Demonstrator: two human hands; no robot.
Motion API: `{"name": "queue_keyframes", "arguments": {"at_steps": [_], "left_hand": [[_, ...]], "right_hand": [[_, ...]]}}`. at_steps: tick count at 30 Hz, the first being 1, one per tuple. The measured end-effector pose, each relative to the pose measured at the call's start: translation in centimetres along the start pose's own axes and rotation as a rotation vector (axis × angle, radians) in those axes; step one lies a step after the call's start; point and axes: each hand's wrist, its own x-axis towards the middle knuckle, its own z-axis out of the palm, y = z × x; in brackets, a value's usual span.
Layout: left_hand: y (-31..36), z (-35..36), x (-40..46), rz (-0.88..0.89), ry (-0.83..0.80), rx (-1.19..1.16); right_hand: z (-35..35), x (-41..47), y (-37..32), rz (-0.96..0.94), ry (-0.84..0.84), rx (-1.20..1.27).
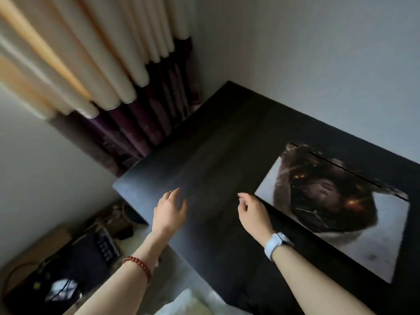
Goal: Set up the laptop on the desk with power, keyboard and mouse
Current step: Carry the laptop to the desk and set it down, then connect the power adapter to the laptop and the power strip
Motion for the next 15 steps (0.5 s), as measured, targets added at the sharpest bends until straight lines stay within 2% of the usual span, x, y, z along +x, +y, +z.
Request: {"name": "queue_keyframes", "arguments": {"at_steps": [5, 10, 15], "left_hand": [[-13.3, -6.6, -5.9, -0.232, 0.160, -0.116], [-27.3, -10.8, -13.7, -0.501, 0.181, -0.217], [-37.0, -14.0, -19.9, -0.744, 0.242, -0.298]], "right_hand": [[10.5, -2.9, -8.6, -0.141, -0.225, -0.063], [22.5, -7.8, -15.3, -0.218, -0.483, -0.118], [31.7, -12.4, -20.0, -0.288, -0.701, -0.221]]}}
